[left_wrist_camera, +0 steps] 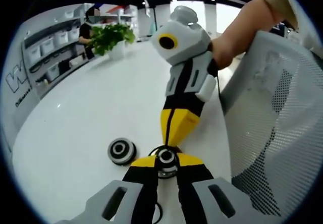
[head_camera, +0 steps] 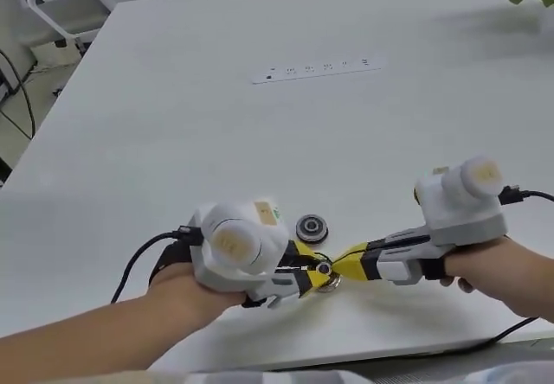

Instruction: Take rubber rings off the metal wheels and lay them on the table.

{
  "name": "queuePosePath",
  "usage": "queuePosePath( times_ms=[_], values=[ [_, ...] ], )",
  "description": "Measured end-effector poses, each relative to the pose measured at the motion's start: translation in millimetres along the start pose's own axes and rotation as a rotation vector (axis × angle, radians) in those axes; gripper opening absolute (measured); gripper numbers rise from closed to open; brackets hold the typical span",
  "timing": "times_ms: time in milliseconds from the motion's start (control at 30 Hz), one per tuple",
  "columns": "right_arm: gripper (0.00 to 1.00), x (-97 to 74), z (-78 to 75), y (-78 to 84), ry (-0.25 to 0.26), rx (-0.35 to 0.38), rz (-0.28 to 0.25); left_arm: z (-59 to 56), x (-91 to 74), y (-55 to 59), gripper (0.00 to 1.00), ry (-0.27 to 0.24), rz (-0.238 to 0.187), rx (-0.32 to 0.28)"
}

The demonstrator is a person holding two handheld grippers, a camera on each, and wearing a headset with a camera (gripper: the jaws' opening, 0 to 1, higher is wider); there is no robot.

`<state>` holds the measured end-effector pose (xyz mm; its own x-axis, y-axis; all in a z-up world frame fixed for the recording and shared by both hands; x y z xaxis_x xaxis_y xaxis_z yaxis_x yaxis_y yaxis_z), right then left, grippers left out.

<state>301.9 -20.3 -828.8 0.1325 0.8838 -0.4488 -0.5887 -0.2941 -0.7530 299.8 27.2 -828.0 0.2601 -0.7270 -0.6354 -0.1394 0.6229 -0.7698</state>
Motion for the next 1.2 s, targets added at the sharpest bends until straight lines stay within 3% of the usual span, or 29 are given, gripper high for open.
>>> queuePosePath(
  times_ms=[267, 333, 467, 733, 1200],
  values=[
    [0.0, -0.8, -1.1, -2.1, -0.007, 0.007, -0.012, -5.6, -6.6, -2.3, 0.2, 0.033, -0.009, 0.005],
    [0.0, -1.4, -1.4, -2.6, -0.004, 0.004, -0.013, -8.2, -9.0, -6.1, 0.22, 0.047, -0.036, -0.039],
    [0.0, -2.1, -0.1, -2.6, -0.007, 0.006, -0.015, -9.9, -15.0, -11.1, 0.24, 0.048, -0.054, -0.029],
    [0.0, -5.4, 3.7, -7.6, -0.015, 0.006, -0.028, -7.0, -31.4, -16.7, 0.33, 0.031, -0.086, -0.042],
    [0.0, -6.4, 11.3, -12.9, -0.032, -0.002, -0.03, 1.4, -61.2, -12.5, 0.5, 0.002, -0.124, -0.085]
  ],
)
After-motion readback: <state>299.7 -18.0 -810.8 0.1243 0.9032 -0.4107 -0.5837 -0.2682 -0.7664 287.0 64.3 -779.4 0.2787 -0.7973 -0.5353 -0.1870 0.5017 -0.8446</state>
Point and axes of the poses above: the centre of the closed fingertips' face, and the gripper's own axes: x roughly forward along the fingers, z roughly to its left, y roughly out of its underside, the point moved 3 cm from there along -x, roughly backward along the fingers
